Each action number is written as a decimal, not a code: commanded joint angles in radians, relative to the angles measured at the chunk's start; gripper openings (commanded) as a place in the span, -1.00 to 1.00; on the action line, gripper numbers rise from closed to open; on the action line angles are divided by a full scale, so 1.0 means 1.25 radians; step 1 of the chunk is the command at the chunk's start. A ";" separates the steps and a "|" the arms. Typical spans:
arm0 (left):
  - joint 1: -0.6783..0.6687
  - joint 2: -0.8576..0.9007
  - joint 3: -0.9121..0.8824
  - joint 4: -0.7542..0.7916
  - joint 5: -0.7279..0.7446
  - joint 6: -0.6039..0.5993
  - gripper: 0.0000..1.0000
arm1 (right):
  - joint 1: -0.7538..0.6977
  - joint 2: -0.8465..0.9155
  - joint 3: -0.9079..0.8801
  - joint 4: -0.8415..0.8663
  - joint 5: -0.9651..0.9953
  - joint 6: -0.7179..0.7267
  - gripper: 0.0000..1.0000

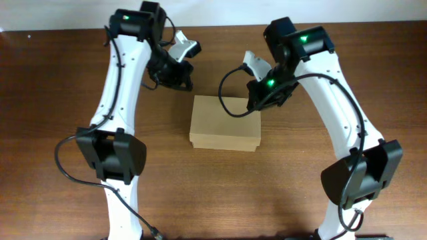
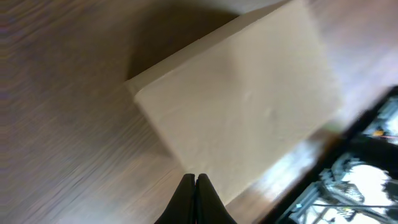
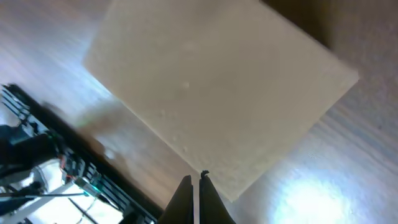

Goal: Pack container
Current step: 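Swing the lid over with both grippers to close the box, then press down on the closed lid with both grippers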

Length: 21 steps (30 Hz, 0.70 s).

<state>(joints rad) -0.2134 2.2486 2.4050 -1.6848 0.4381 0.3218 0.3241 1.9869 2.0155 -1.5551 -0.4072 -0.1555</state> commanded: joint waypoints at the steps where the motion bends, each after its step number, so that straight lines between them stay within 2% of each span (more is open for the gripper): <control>1: -0.033 -0.053 0.005 -0.002 -0.106 -0.038 -0.96 | 0.030 -0.005 0.003 -0.025 0.066 0.012 -0.92; 5: -0.059 -0.158 -0.056 -0.002 -0.157 -0.039 -0.96 | 0.056 -0.005 0.003 -0.056 0.085 0.012 -0.92; 9: -0.059 -0.334 -0.221 0.034 -0.214 -0.038 -0.96 | 0.070 -0.013 0.003 -0.073 0.095 0.012 -0.92; 12: -0.061 -0.490 -0.396 0.140 -0.262 -0.038 -0.95 | 0.072 -0.034 0.003 -0.071 0.118 0.027 -0.92; 16: -0.063 -0.632 -0.647 0.349 -0.297 -0.038 -0.79 | 0.072 -0.052 0.003 -0.036 0.129 0.038 -0.92; 18: -0.063 -0.657 -0.748 0.438 -0.280 -0.038 -0.74 | 0.072 -0.052 0.002 -0.017 0.129 0.048 -0.92; 21: -0.063 -0.648 -0.857 0.547 -0.186 -0.039 -0.72 | 0.072 -0.051 -0.009 0.027 0.129 0.061 -0.92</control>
<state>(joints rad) -0.2935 1.3804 1.4586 -1.0615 0.1310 0.2794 0.4076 1.9564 2.0117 -1.5459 -0.2626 -0.1074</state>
